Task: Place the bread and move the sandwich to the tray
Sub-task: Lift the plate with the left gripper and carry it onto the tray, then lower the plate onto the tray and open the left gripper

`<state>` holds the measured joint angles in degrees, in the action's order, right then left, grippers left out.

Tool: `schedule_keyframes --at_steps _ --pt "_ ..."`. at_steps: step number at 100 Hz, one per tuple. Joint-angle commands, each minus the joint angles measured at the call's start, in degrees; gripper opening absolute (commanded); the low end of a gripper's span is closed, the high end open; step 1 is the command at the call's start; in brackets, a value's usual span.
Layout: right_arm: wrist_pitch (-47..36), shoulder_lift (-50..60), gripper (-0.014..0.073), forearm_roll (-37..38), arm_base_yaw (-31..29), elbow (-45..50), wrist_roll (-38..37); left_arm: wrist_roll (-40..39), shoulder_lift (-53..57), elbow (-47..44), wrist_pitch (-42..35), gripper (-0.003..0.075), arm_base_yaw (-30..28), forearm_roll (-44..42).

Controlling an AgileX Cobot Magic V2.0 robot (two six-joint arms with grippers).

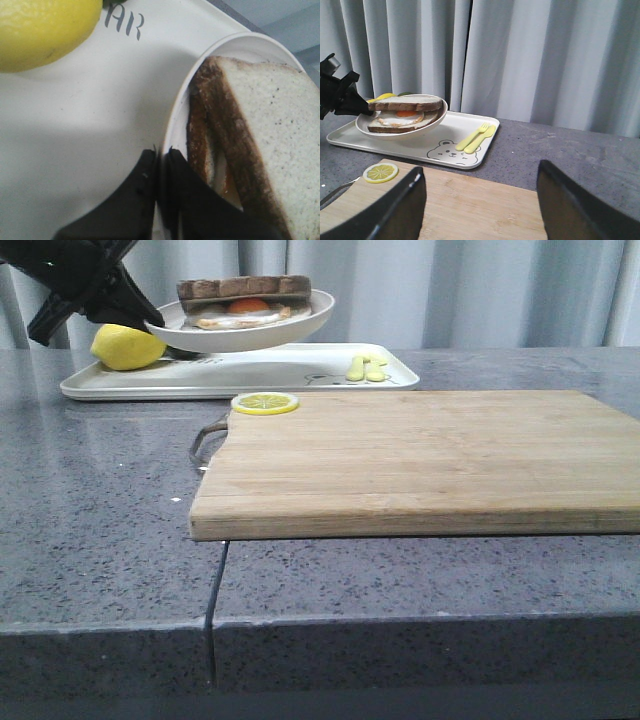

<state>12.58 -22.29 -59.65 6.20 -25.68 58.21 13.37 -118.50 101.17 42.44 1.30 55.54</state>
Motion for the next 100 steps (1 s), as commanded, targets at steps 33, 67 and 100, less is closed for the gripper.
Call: schedule_keyframes --at_steps 33,67,100 --pt "-3.6 -0.22 0.0482 -1.24 -0.26 -1.35 0.5 -4.14 -0.81 5.93 -3.78 -0.002 0.39 1.39" --pt "-4.24 -0.22 0.0482 -1.24 -0.26 -1.35 0.5 -5.51 -2.67 5.97 -5.82 -0.002 0.39 0.62" --pt "-4.47 -0.22 0.0482 -1.24 -0.26 -1.35 0.5 -5.64 -3.5 6.37 -5.32 -0.002 0.39 0.7"
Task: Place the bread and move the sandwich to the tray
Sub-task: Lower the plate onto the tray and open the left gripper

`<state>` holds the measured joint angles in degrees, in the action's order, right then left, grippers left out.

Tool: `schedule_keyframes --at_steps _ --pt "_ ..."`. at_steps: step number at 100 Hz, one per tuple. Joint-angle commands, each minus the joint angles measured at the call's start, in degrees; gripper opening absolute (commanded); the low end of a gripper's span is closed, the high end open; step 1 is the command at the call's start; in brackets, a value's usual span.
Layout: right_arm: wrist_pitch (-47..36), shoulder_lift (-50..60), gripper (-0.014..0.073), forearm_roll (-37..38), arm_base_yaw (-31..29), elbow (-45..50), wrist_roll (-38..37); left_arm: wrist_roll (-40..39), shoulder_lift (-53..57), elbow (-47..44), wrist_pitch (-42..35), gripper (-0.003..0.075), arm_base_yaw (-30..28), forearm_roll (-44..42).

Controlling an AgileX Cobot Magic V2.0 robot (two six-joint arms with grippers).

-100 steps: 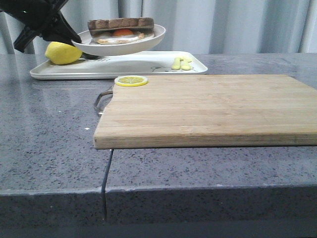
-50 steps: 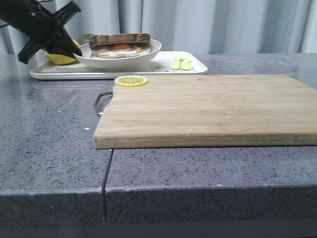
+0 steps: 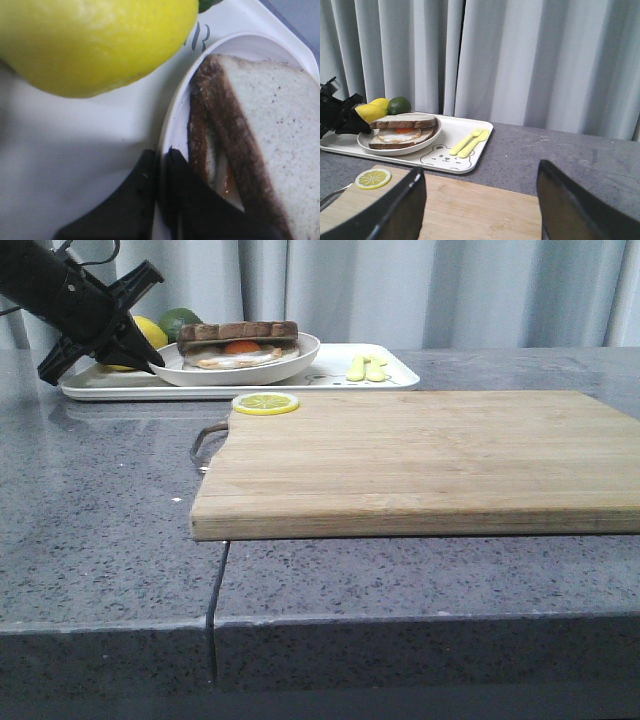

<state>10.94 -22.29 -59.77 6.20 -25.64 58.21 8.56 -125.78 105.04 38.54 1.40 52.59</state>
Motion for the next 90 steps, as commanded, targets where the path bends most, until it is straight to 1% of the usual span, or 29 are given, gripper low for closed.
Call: schedule_keyframes --at_steps 1,57,62,69,80,90 --pt "-2.83 -0.22 0.0482 -1.12 -0.26 -1.4 0.5 -0.83 3.78 2.49 -1.42 -0.002 0.3 3.65" --pt "-2.83 -0.22 0.0482 -1.12 -0.26 -1.4 0.5 -0.83 3.78 2.63 -0.44 -0.0013 0.3 3.73" --pt "-2.83 -0.22 0.0482 -1.12 -0.26 -1.4 0.5 -0.83 3.78 2.63 -0.16 0.0003 0.3 3.73" --pt "-2.83 -0.22 0.0482 -1.12 -0.26 -1.4 0.5 -0.83 3.78 2.63 0.17 0.0045 0.3 3.73" --pt "-2.83 -0.22 0.0482 -1.17 -0.26 -1.4 0.5 -0.83 3.78 2.63 0.58 0.0138 0.3 3.73" --pt "-2.83 -0.22 0.0482 -1.19 -0.26 -1.4 0.5 -0.83 3.78 2.63 0.58 0.0179 0.3 3.73"
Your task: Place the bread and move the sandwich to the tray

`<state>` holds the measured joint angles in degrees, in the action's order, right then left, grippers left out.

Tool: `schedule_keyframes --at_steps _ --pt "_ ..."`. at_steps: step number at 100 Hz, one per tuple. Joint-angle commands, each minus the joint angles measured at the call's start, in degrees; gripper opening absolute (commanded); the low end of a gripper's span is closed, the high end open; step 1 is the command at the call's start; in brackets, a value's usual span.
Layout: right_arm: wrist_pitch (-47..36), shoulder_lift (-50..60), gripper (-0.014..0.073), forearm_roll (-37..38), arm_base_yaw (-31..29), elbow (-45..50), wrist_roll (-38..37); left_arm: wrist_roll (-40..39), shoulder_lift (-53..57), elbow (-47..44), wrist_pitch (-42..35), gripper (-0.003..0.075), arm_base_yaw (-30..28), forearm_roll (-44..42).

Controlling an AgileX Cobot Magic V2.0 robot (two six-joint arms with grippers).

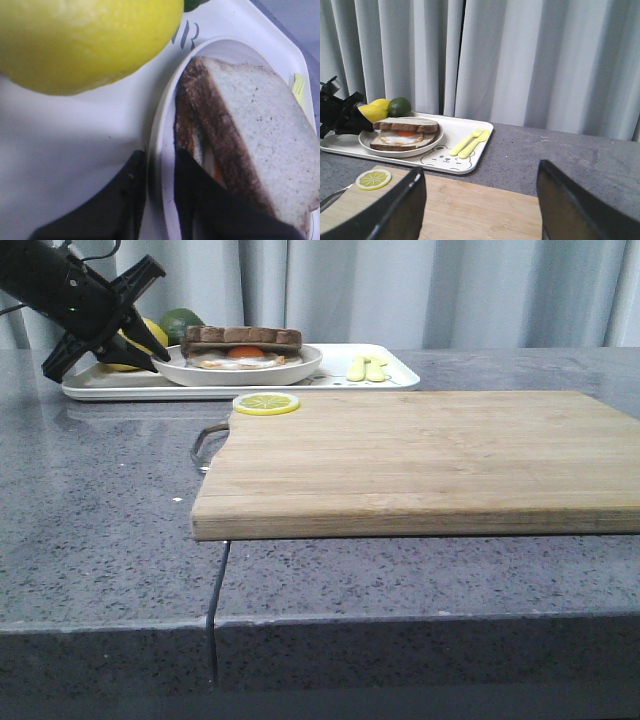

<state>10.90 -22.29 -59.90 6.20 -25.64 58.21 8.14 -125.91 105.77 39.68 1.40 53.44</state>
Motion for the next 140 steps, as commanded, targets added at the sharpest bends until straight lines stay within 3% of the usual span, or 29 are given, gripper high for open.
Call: schedule_keyframes --at_steps 1,60,117,140 --pt "-2.79 -0.22 0.0482 -1.06 -0.26 -1.4 0.5 -0.41 3.9 1.91 -0.57 0.0181 0.3 2.88" --pt "-2.57 -0.22 0.0482 -1.05 -0.26 -1.4 0.5 1.73 4.36 5.1 5.3 0.0181 -1.54 2.51" --pt "-2.57 -0.22 0.0482 -1.05 -0.26 -1.4 0.5 1.23 5.66 18.3 24.32 0.018 -9.05 -2.02" --pt "-2.62 -0.22 0.0482 -1.05 -0.26 -1.4 0.5 1.23 11.48 23.17 29.87 0.018 -10.31 -13.8"
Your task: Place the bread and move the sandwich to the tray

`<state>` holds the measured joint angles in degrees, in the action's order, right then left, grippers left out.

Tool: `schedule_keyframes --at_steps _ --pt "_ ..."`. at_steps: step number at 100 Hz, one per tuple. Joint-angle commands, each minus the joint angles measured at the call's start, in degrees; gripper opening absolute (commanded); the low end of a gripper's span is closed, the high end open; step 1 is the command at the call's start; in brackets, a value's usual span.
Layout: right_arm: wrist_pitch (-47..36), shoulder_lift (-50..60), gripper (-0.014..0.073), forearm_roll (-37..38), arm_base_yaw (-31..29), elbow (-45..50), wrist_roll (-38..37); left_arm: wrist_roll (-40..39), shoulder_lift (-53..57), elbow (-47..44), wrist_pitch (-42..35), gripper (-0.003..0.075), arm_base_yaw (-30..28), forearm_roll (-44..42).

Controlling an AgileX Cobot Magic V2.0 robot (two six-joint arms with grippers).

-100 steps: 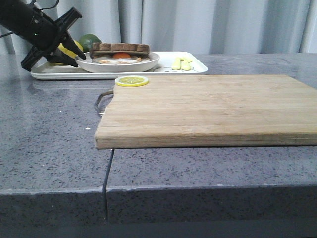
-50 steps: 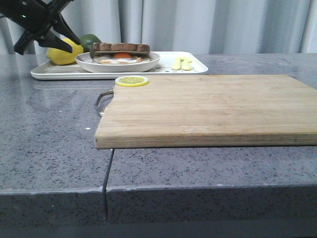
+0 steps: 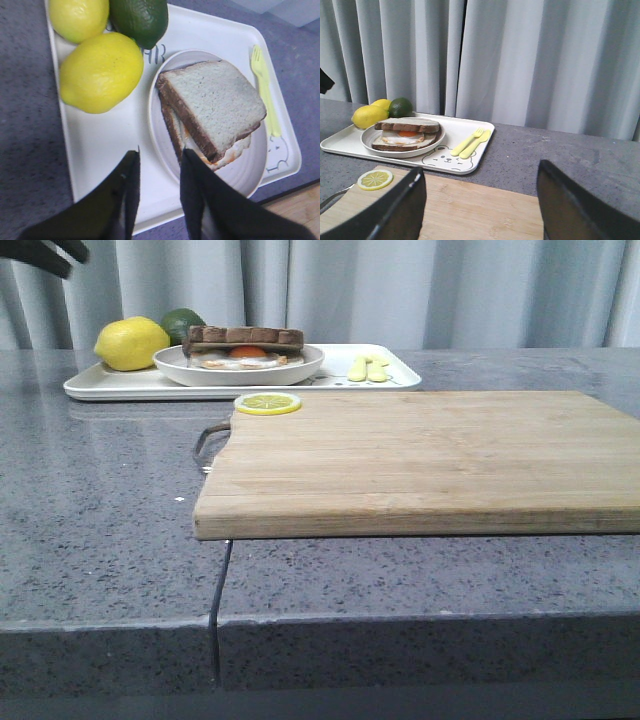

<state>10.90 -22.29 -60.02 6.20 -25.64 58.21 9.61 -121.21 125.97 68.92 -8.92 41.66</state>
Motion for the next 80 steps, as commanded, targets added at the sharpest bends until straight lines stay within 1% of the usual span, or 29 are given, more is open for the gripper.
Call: schedule_keyframes --at_steps 1,7,30,46,56,63,70,80 --pt "-2.62 -0.22 0.0482 -0.93 -0.26 -1.4 0.5 -0.24 7.38 2.97 0.62 0.018 0.01 -2.69" --pt "-2.62 -0.22 0.0482 -0.93 -0.26 -1.4 0.5 -0.24 10.11 2.97 0.62 0.018 0.01 -4.48" --pt "-3.32 -0.22 0.0482 -0.93 -0.26 -1.4 0.5 1.44 20.22 2.84 0.62 0.018 0.3 -6.31" --pt "-3.63 -0.22 0.0482 -0.93 -0.26 -1.4 0.5 2.91 28.4 -0.98 -0.06 0.018 0.64 -8.14" --pt "-3.63 -0.22 0.0482 -0.93 -0.26 -1.4 0.5 4.23 34.7 -6.89 -3.19 0.018 0.64 -8.44" --pt "-3.63 -0.22 0.0482 -0.93 -0.26 -1.4 0.5 4.99 39.81 -12.84 -6.24 0.018 0.64 -8.44" --pt "-3.6 -0.22 0.0479 -0.93 -0.26 -1.4 0.5 6.22 45.36 -19.87 -10.15 0.018 0.64 -8.44" --pt "-3.6 -0.22 0.0476 -0.93 -0.26 -1.4 0.5 7.75 53.77 -31.79 -17.93 0.018 0.64 -8.44"
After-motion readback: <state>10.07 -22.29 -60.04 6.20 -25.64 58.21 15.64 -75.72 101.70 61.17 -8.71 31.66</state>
